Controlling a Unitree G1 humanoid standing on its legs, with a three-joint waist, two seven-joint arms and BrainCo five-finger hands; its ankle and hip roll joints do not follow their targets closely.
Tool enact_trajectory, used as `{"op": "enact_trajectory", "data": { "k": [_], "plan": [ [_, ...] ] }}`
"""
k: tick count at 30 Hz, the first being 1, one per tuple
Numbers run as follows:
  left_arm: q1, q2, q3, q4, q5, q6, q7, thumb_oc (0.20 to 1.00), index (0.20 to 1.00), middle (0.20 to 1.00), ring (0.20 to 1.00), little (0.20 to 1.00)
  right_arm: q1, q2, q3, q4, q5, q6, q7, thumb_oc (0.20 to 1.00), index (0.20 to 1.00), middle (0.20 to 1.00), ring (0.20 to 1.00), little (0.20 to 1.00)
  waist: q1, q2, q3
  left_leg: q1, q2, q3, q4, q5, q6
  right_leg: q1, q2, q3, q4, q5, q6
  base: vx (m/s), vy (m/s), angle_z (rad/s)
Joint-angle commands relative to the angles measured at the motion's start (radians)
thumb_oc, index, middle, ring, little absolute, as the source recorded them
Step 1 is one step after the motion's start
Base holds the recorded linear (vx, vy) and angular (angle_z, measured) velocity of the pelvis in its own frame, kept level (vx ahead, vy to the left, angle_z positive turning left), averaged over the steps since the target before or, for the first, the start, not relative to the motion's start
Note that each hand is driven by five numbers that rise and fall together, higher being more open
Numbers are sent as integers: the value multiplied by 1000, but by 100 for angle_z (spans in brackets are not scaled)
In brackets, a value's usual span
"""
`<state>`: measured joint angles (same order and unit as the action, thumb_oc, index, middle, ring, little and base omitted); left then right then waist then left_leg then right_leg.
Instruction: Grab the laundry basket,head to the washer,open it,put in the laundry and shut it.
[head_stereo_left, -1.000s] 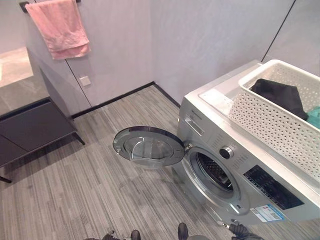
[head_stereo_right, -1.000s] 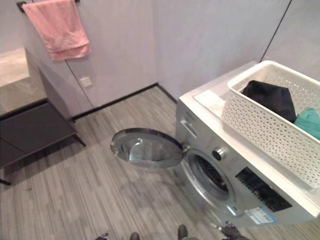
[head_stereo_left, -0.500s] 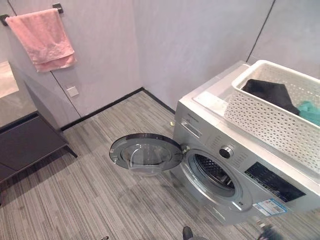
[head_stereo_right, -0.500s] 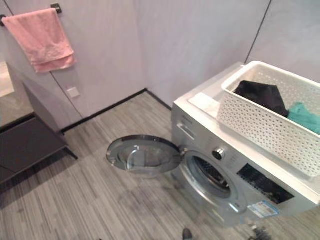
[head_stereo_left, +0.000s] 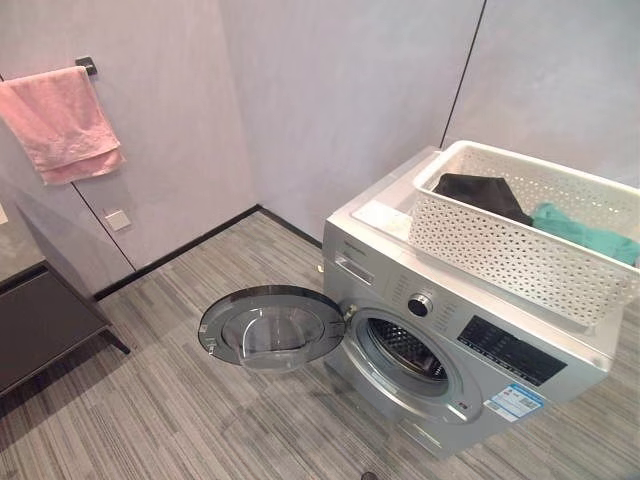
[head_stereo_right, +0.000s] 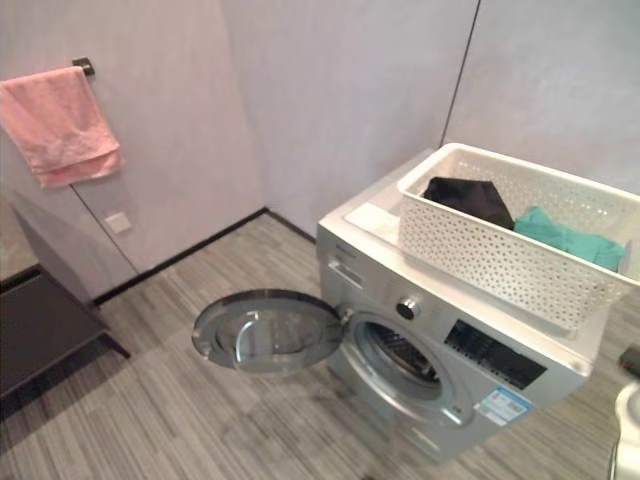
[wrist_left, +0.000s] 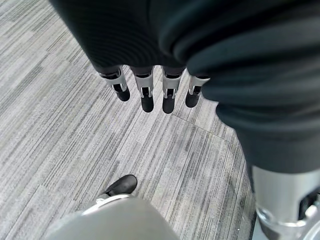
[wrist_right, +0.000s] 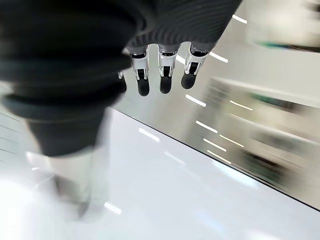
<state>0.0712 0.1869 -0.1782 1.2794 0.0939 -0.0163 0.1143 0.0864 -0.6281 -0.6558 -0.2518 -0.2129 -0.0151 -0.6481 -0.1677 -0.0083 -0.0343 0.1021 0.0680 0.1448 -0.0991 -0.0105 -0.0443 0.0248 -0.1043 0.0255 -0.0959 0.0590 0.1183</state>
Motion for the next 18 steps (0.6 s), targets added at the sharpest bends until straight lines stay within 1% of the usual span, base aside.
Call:
{"op": "enact_trajectory", "data": {
  "k": [1, 3, 6, 7, 8, 9, 10, 11, 12, 13, 14, 15, 16, 18],
  "plan": [
    [-64, 12, -52, 87, 62, -2, 27, 1000, 1000, 1000, 1000, 1000, -94, -80, -57, 8, -131, 18, -72, 1000, 1000, 1000, 1000, 1000, 57, -33, 16, 8, 22, -52, 12, -89, 23, -54, -72, -34, 80, -22, 59, 5, 4, 14],
    [-66, 11, -64, 93, 67, -3, 25, 1000, 1000, 1000, 1000, 1000, -162, -143, -17, 22, -131, 26, -69, 1000, 1000, 1000, 1000, 1000, 68, -37, 13, 6, 22, -56, 12, -88, 23, -51, -73, -40, 77, -21, 58, -5, 7, 20],
    [-67, 22, -73, 100, 65, -4, 20, 1000, 1000, 1000, 1000, 1000, -226, -244, 59, 81, -114, 37, -1, 1000, 1000, 1000, 1000, 1000, 87, -53, 12, 4, 26, -63, 12, -85, 21, -47, -72, -49, 76, -22, 54, -21, -2, 6],
    [-67, 25, -73, 104, 60, -3, 18, 1000, 1000, 1000, 1000, 1000, -262, -293, 111, 139, -80, 33, 33, 1000, 1000, 1000, 1000, 1000, 92, -60, 15, 0, 24, -62, 12, -73, 19, -51, -73, -50, 77, -12, 51, -20, -10, 12],
    [-66, 26, -74, 107, 56, -3, 15, 1000, 1000, 1000, 1000, 1000, -289, -329, 151, 187, -56, 31, 62, 1000, 1000, 1000, 1000, 1000, 94, -61, 14, 4, 26, -61, 12, -82, 19, -46, -72, -50, 75, -19, 52, -58, -16, 12],
    [-66, 33, -76, 110, 48, -3, 3, 1000, 1000, 1000, 1000, 1000, -326, -389, 240, 282, -17, 38, 161, 1000, 1000, 1000, 1000, 1000, 105, -72, 22, 3, 27, -60, 12, -72, 17, -47, -71, -52, 76, -12, 49, 3, -5, 4],
    [-61, 36, -78, 110, 43, -4, -6, 1000, 1000, 1000, 1000, 1000, -361, -432, 291, 341, 13, 38, 213, 1000, 1000, 1000, 1000, 1000, 106, -74, 20, 4, 27, -59, 12, -78, 15, -44, -71, -52, 71, -15, 50, -33, -10, -4],
    [-59, 39, -89, 112, 34, -5, -15, 1000, 1000, 1000, 1000, 1000, -400, -456, 346, 403, 43, 46, 260, 1000, 1000, 1000, 1000, 1000, 114, -80, 22, 3, 28, -60, 12, -76, 14, -44, -70, -54, 70, -13, 48, 0, 0, 0],
    [-55, 45, -112, 112, 8, -7, -38, 1000, 1000, 1000, 1000, 1000, -543, -511, 512, 572, 89, 54, 378, 1000, 1000, 1000, 1000, 1000, 127, -87, 26, 1, 30, -59, 12, -70, 10, -41, -69, -59, 65, -12, 46, 0, 0, 0],
    [-52, 44, -119, 109, -3, -9, -48, 1000, 1000, 1000, 1000, 1000, -624, -525, 594, 650, 92, 57, 415, 1000, 1000, 1000, 1000, 1000, 131, -89, 28, 0, 31, -59, 12, -68, 8, -40, -68, -60, 63, -13, 45, -19, 2, -4],
    [-52, 41, -113, 109, -4, -9, -48, 1000, 1000, 1000, 1000, 1000, -650, -527, 618, 664, 95, 54, 414, 1000, 1000, 1000, 1000, 1000, 126, -85, 29, 0, 31, -58, 12, -68, 7, -40, -68, -59, 62, -13, 45, -23, 6, -7],
    [-57, 44, -127, 107, -31, -13, -60, 1000, 1000, 1000, 1000, 1000, -832, -534, 851, 871, 81, 52, 507, 1000, 1000, 1000, 1000, 1000, 140, -94, 37, -6, 34, -61, 12, -59, 0, -38, -66, -66, 58, -15, 42, -19, 6, -5],
    [-56, 40, -121, 107, -31, -13, -60, 1000, 1000, 1000, 1000, 1000, -856, -533, 874, 882, 83, 49, 505, 1000, 1000, 1000, 1000, 1000, 134, -90, 38, -6, 34, -61, 12, -59, 0, -38, -66, -65, 58, -15, 42, 0, 0, 0],
    [-54, 41, -123, 109, -42, -12, -69, 1000, 1000, 1000, 1000, 1000, -943, -527, 985, 952, 99, 44, 569, 1000, 1000, 1000, 1000, 1000, 137, -94, 40, -11, 38, -64, 12, -53, -6, -36, -63, -71, 57, -21, 40, 2, -4, 3]
  ]
}}
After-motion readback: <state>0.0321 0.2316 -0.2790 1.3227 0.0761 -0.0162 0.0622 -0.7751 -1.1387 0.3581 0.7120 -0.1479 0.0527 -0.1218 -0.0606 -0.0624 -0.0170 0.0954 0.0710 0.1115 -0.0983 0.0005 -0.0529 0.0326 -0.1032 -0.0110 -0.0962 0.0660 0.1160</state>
